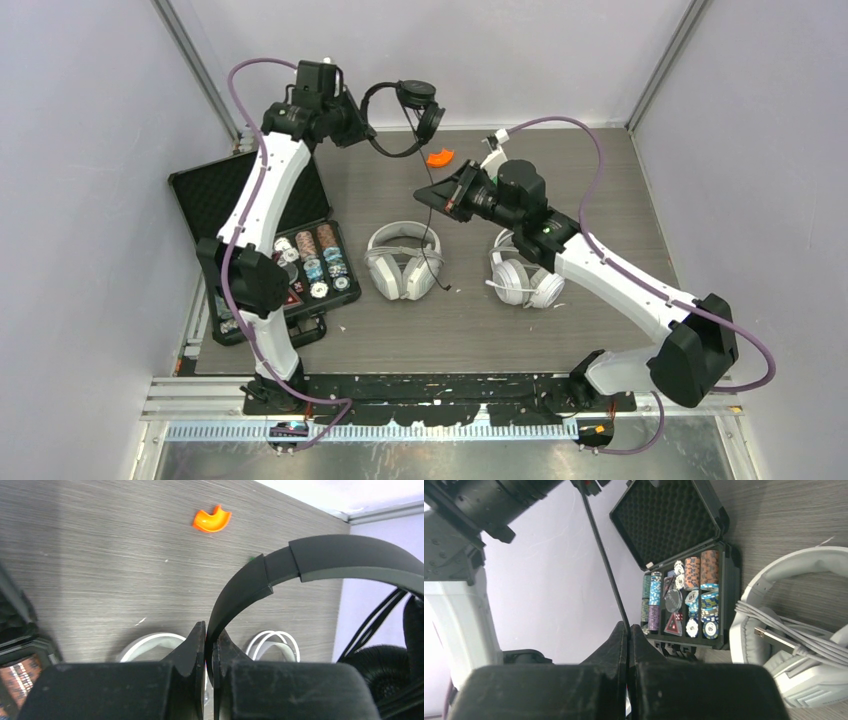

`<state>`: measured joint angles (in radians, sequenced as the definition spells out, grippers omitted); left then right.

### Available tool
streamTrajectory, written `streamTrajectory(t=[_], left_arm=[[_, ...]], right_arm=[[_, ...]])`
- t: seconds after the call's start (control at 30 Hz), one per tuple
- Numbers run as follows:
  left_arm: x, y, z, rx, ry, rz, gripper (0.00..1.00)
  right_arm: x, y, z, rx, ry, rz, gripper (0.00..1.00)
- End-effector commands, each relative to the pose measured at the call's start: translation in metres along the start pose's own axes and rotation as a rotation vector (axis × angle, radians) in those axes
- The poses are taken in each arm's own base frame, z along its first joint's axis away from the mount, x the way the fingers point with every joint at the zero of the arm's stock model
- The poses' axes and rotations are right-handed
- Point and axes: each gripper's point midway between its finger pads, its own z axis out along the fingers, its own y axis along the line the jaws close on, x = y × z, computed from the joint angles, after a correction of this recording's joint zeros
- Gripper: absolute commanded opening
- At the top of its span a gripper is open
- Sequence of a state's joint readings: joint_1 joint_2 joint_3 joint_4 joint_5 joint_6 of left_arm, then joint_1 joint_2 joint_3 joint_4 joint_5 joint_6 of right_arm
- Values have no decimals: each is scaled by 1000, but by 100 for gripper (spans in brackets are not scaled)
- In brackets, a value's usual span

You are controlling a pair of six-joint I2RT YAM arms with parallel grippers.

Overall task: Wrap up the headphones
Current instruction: Wrap the headphones cable around the headphones.

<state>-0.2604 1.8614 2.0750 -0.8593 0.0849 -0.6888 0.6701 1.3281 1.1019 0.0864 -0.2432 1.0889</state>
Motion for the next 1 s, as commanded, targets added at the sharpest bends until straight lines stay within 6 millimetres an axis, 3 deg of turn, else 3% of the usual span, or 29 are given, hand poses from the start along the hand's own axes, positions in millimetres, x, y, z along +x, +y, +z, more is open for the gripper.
streamTrajectory(t=[0.0, 0.27, 0.53, 0.83, 0.97], left_arm=[[-43, -46, -38, 196, -144, -69, 0], [-52, -67, -57, 307, -167, -83, 0], [-35, -90, -81, 461, -95, -22, 0], [-10, -65, -93, 374, -33, 135, 0], [-1, -70, -95, 419, -3, 187, 0]], right_arm=[[0, 7, -13, -25, -24, -62, 0], [-2, -16, -14, 37, -48, -189, 0], [-19, -37, -9, 99, -68, -591, 0], [-34, -42, -23, 37, -223, -860, 0], [-32, -52, -25, 31, -243, -924, 0]])
